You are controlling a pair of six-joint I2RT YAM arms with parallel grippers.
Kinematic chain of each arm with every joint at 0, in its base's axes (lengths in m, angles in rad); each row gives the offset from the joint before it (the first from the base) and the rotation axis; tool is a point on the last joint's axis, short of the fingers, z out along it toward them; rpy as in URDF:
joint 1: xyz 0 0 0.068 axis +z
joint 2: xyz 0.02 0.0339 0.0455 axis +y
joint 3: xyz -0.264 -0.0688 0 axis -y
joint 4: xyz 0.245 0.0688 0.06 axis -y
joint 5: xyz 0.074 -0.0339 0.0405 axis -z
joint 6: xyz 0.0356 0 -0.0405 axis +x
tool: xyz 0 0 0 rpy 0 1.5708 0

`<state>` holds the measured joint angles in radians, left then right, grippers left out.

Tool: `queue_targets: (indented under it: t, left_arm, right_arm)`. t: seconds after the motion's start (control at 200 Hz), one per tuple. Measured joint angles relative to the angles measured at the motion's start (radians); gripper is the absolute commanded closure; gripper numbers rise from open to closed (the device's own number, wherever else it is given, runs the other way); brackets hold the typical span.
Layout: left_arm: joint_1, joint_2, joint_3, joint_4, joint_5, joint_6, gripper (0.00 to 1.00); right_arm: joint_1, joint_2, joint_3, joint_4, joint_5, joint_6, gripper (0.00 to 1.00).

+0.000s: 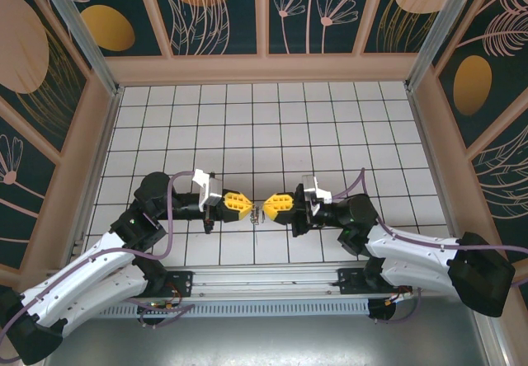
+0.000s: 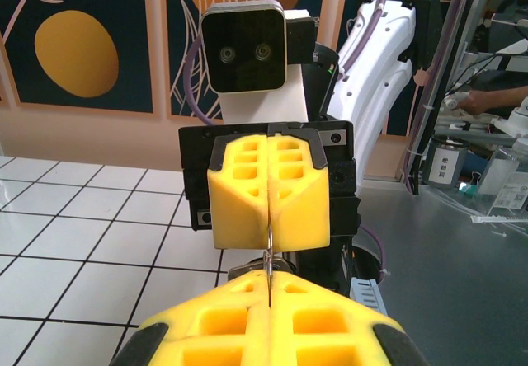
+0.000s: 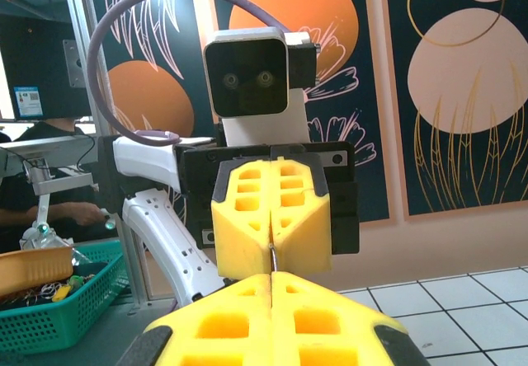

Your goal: Put the keys on the keyring

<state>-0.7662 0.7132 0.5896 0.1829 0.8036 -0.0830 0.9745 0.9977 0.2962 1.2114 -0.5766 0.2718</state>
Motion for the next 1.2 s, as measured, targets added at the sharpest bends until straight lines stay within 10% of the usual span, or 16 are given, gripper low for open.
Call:
queue_targets:
  t: [1.196]
  left_arm:
    - [0.0,0.0,0.0,0.0,0.0,0.0,1.0]
  right_arm:
    - [-0.007,0.0,0.0,0.017,0.0,0.01,1.0]
